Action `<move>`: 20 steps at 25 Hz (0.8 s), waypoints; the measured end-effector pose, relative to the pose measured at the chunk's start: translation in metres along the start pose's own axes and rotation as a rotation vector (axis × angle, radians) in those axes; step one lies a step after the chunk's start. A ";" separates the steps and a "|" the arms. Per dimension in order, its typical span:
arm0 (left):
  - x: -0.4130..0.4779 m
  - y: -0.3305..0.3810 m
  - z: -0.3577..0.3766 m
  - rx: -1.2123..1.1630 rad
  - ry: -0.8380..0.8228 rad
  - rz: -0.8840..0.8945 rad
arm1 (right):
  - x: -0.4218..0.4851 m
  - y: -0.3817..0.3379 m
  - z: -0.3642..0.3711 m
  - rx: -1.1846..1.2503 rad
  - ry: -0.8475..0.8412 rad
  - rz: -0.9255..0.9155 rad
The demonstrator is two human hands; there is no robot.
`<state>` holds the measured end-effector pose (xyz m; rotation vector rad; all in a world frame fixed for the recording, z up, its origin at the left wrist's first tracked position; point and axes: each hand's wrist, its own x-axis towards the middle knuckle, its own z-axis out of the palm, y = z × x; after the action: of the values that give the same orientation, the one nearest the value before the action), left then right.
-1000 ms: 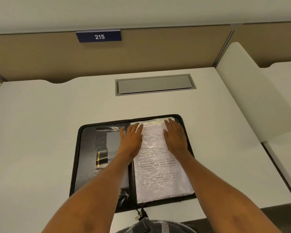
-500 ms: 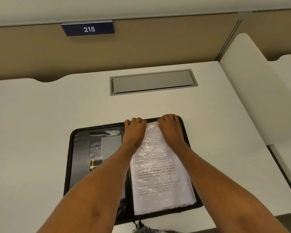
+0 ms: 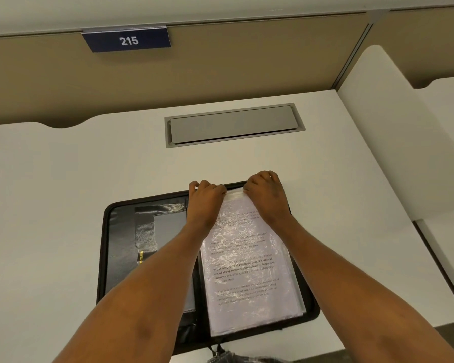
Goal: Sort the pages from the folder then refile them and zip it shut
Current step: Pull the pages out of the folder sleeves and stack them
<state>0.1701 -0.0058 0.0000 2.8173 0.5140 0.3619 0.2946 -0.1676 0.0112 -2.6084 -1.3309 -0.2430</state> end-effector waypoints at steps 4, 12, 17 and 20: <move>-0.004 -0.001 -0.001 -0.014 0.078 0.057 | -0.001 -0.005 -0.011 0.132 0.083 -0.052; -0.017 0.004 -0.007 -0.040 0.035 0.048 | 0.070 -0.037 -0.034 0.369 -0.593 0.006; -0.024 -0.001 -0.007 -0.061 0.048 0.062 | 0.091 -0.039 -0.030 0.210 -0.835 -0.057; -0.027 -0.002 -0.004 -0.073 0.056 0.057 | 0.093 -0.042 -0.032 0.076 -0.848 -0.110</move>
<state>0.1445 -0.0135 -0.0020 2.7628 0.4237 0.4620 0.3127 -0.0795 0.0689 -2.6523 -1.6446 0.9814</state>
